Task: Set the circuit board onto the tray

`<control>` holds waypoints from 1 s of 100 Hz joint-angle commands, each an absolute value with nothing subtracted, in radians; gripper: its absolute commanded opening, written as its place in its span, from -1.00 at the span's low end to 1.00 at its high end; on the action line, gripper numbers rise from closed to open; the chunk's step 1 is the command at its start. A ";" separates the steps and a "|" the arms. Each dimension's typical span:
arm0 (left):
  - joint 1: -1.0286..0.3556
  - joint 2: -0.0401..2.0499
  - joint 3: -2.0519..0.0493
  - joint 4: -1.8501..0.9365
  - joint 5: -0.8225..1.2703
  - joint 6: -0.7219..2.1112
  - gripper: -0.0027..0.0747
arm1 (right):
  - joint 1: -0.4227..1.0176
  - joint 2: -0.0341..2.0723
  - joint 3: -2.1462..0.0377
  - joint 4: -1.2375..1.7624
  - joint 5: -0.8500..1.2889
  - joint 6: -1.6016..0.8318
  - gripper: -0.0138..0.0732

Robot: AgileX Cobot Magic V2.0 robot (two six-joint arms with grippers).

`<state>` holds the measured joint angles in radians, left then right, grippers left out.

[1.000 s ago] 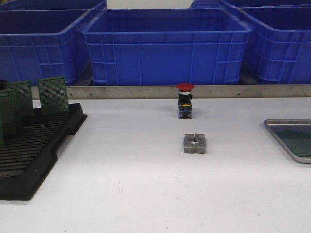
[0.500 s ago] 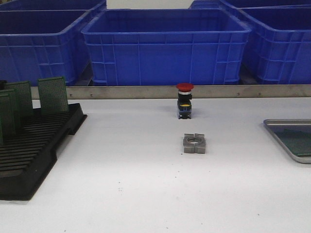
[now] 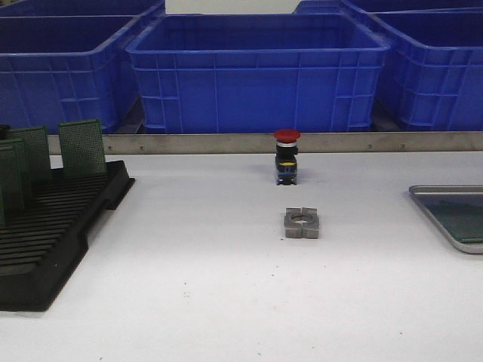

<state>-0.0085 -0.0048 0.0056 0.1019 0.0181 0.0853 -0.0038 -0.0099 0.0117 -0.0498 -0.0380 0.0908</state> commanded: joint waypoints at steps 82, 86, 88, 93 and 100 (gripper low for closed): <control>-0.007 -0.036 0.044 0.090 -0.058 0.072 -0.98 | -0.004 -0.027 0.034 -0.043 -0.214 0.055 -0.84; -0.007 -0.036 0.044 0.090 -0.058 0.072 -0.98 | -0.004 -0.027 0.034 -0.043 -0.214 0.055 -0.84; -0.007 -0.036 0.044 0.090 -0.058 0.072 -0.98 | -0.004 -0.027 0.034 -0.043 -0.214 0.055 -0.84; -0.007 -0.036 0.044 0.090 -0.058 0.072 -0.98 | -0.004 -0.027 0.034 -0.043 -0.214 0.055 -0.84; -0.007 -0.036 0.044 0.090 -0.058 0.072 -0.98 | -0.004 -0.027 0.034 -0.043 -0.214 0.055 -0.84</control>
